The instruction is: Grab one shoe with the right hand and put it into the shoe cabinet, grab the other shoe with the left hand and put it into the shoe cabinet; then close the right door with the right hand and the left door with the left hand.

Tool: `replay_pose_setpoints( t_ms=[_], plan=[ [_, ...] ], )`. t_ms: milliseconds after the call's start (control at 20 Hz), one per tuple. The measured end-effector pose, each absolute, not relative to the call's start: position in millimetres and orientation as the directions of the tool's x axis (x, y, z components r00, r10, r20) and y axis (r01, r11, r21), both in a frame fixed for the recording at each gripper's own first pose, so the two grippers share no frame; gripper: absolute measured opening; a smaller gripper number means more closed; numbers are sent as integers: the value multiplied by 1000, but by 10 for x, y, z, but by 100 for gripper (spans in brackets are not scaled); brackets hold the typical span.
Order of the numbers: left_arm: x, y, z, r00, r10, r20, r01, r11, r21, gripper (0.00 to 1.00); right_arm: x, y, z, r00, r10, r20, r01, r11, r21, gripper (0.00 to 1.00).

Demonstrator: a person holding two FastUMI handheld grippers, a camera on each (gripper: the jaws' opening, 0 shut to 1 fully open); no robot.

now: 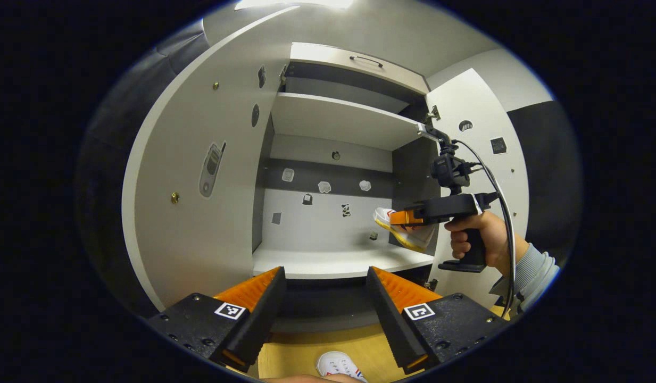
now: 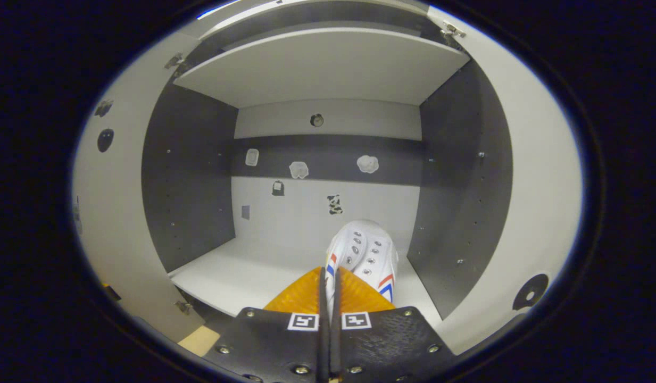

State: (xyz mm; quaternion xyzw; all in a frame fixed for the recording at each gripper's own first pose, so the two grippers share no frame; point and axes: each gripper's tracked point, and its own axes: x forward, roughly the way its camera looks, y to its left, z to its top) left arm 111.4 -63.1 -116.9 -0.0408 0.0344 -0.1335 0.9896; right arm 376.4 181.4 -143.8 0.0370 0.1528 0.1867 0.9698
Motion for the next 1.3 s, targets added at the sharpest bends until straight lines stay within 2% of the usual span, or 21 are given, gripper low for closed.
replay_pose_setpoints(
  t_ms=[350, 550, 600, 650, 700, 750, 850, 900, 1050, 1300],
  plan=[
    [1207, -690, -1279, 956, -277, -94, 268, 959, -96, 93, 4149, 1982, -1974, 835, 431, -343, -385, 902, 196, 2],
    [1209, -705, -1271, 959, -270, -88, 261, 960, -100, 93, 4220, 1976, -2135, 835, 410, -366, -347, 910, 228, 2],
    [1203, -717, -1271, 959, -271, -88, 262, 960, -100, 93, 4288, 1939, -2037, 863, 392, -320, -327, 915, 237, 17],
    [1201, -734, -1277, 958, -272, -89, 263, 959, -101, 93, 4264, 1897, -1930, 880, 378, -287, -312, 916, 250, 18],
    [1192, -756, -1283, 957, -275, -92, 266, 959, -100, 93, 4223, 1851, -1866, 890, 364, -276, -296, 919, 260, 41],
    [1186, -774, -1298, 956, -276, -95, 267, 959, -98, 93, 4157, 1838, -1854, 892, 357, -279, -289, 922, 257, 53],
    [1181, -790, -1310, 955, -279, -103, 270, 958, -97, 93, 3975, 1783, -1847, 896, 343, -283, -289, 932, 217, 91],
    [1169, -803, -1318, 954, -280, -105, 270, 958, -100, 93, 3875, 1748, -1833, 902, 331, -278, -291, 940, 175, 100],
    [1129, -882, -1343, 950, -289, -115, 278, 956, -96, 93, 3500, 1615, -1719, 928, 287, -239, -269, 957, 106, 100],
    [1104, -978, -1430, 948, -287, -138, 280, 958, -67, 93, 2789, 1341, -1460, 947, 273, -172, -251, 958, 137, 100]
  ],
)
